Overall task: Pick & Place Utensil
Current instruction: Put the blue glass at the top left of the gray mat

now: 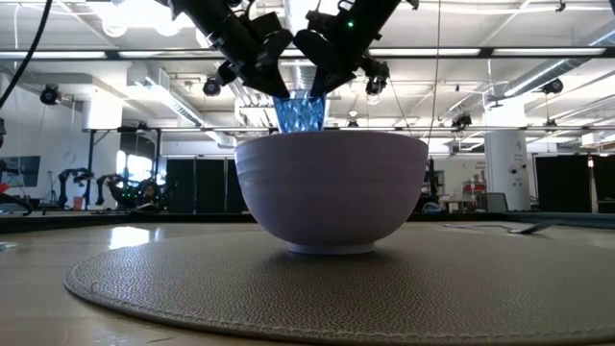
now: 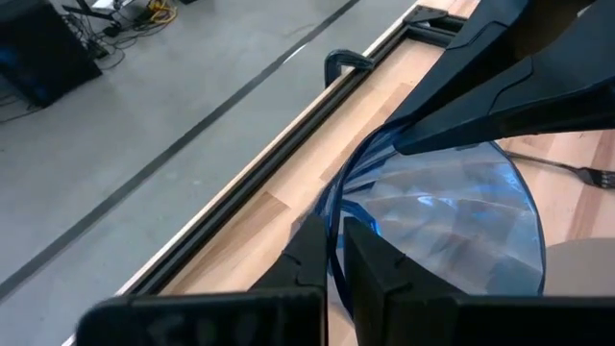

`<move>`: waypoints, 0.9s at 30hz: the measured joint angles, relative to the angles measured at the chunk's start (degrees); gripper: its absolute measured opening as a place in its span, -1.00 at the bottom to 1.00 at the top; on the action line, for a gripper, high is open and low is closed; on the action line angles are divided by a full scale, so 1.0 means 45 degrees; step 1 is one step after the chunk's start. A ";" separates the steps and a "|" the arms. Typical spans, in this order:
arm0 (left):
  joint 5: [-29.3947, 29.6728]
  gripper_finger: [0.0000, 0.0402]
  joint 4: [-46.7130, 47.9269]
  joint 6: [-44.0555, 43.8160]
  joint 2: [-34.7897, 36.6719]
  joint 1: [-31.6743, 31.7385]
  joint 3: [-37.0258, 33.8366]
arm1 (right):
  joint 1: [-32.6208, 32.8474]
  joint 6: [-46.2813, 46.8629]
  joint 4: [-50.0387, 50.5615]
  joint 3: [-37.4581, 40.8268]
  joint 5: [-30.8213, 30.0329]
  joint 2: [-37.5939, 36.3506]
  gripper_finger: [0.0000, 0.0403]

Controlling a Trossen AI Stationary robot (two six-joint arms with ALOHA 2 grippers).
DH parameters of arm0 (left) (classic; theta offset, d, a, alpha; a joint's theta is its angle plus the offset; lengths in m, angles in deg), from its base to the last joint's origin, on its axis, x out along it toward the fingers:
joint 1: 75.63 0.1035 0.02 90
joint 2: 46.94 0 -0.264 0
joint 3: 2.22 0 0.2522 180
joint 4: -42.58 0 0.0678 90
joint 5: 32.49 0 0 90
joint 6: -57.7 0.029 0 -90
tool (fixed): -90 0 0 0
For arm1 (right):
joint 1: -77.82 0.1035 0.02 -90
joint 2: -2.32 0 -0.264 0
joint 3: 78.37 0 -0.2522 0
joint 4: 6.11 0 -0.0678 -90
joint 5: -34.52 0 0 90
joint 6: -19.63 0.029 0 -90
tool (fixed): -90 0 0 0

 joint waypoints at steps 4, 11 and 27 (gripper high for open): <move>-0.0117 -0.94 0.0286 -0.0006 0.0000 -0.0046 0.0010 | 0.0078 0.0085 0.0070 0.0000 0.0210 0.0020 -0.93; -0.0305 -1.00 0.0890 -0.0038 0.0015 -0.0053 0.0072 | 0.0149 0.0189 0.0059 -0.0015 0.0590 0.0017 -0.68; -0.0346 -0.99 0.2844 -0.0478 0.0043 -0.0063 0.0132 | 0.0107 -0.0357 0.0206 -0.0019 0.0702 -0.0265 -0.16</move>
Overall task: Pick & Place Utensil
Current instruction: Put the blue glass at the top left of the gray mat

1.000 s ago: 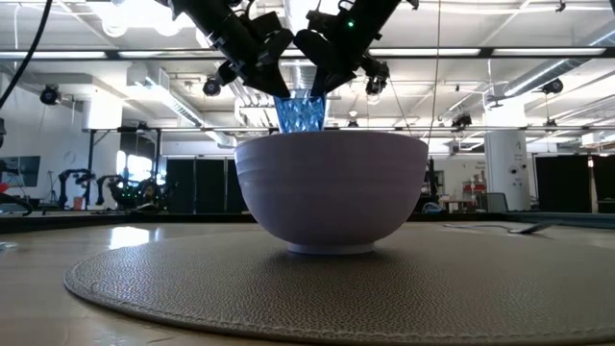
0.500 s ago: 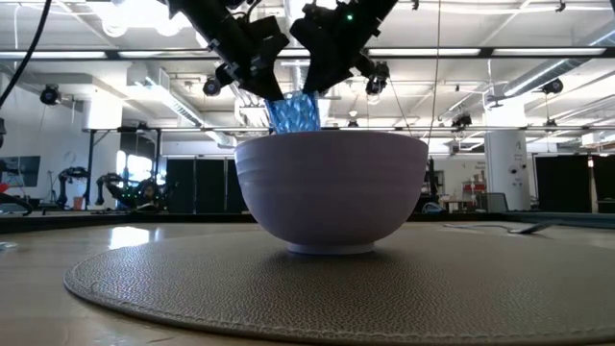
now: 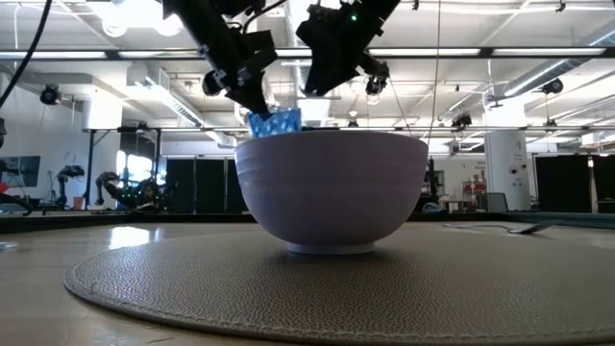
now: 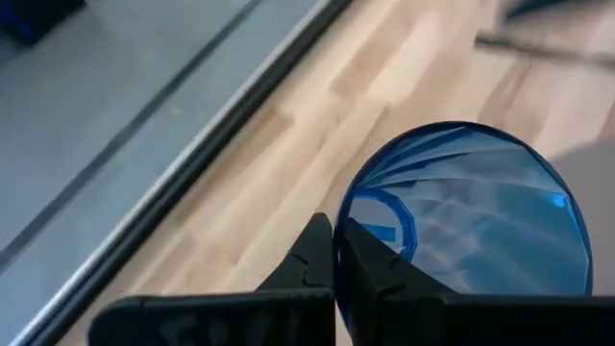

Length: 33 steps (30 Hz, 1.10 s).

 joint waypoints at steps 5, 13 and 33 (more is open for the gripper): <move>-0.0888 -0.99 0.1436 -0.0238 0.0273 -0.0027 0.0302 | 0.0048 -0.0051 0.0414 0.0000 0.0634 -0.0722 -0.14; -0.2702 -0.99 0.2651 -0.0346 0.0964 -0.0102 0.0291 | 0.0037 -0.0093 0.1822 0.0005 0.0654 -0.1939 -0.20; -0.4046 -1.00 0.4797 -0.0432 0.2090 -0.0102 -0.0361 | 0.0869 0.1525 0.6024 0.0252 0.1931 -0.3501 -0.37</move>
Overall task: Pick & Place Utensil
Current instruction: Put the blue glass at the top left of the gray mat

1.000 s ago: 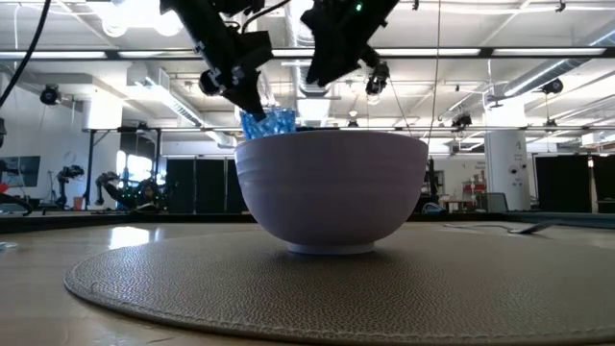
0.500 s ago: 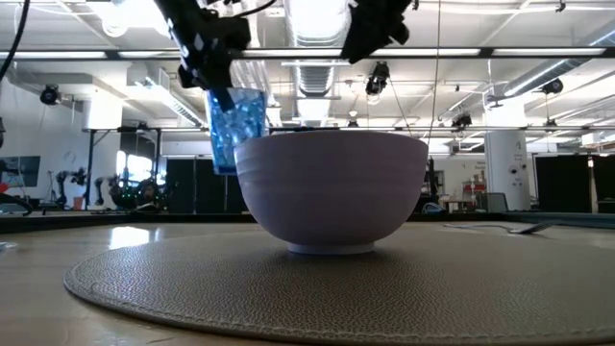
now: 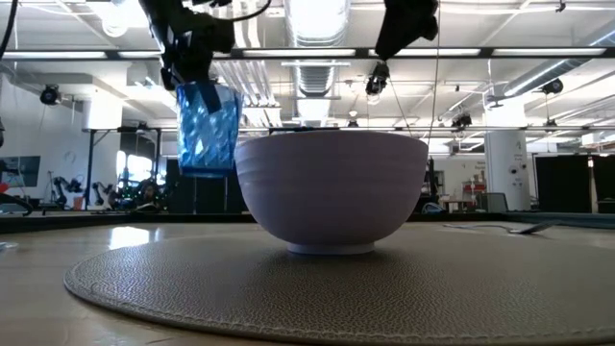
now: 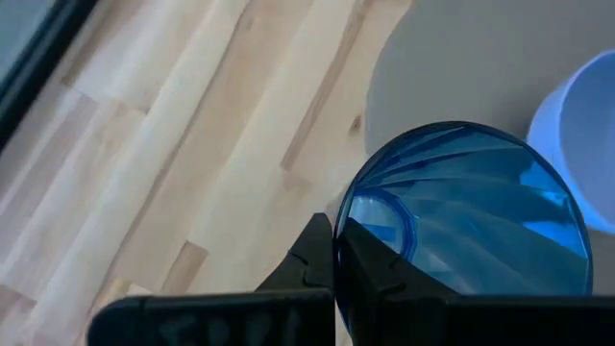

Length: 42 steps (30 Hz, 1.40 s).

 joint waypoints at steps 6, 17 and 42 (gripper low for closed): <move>-0.0485 -1.00 -0.0616 -0.0096 0.0000 0.0000 -0.0955 | 0.1211 0.0107 0.0378 0.0408 0.0010 -0.0198 -0.42; -0.0716 -1.00 -0.1642 -0.0090 0.0015 0.0000 -0.1696 | 0.2989 0.0860 0.0478 0.1639 -0.0082 -0.0409 -0.52; -0.0428 -1.00 -0.4080 -0.0648 0.1336 -0.0015 -0.4700 | 0.3716 0.2446 0.0430 0.3182 -0.0121 -0.1747 -0.61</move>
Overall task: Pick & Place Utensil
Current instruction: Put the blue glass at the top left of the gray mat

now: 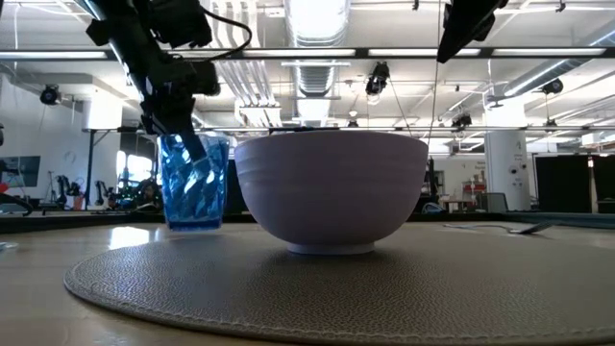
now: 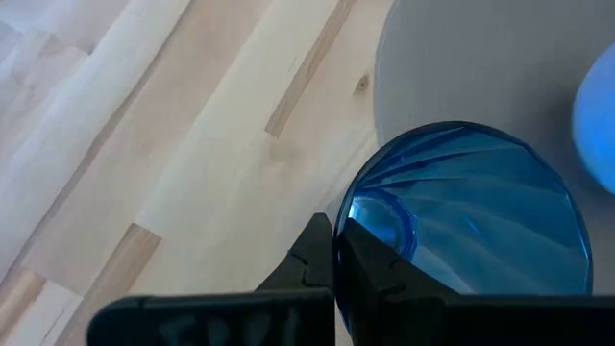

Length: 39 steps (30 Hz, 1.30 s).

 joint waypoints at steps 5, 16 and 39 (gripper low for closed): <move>0.0166 -1.00 -0.0092 0.0000 -0.0040 0.0000 -0.0117 | 0.0000 -0.0005 -0.0014 0.0000 0.0005 -0.0022 -0.59; 0.0173 -0.99 0.0189 -0.0019 -0.0054 0.0000 -0.0112 | 0.0000 -0.0005 -0.0043 0.0000 0.0005 -0.0019 -0.66; 0.0143 -0.55 0.0185 0.0045 -0.0063 0.0000 -0.0122 | 0.0000 -0.0049 -0.0019 0.0000 0.0014 -0.0019 -0.65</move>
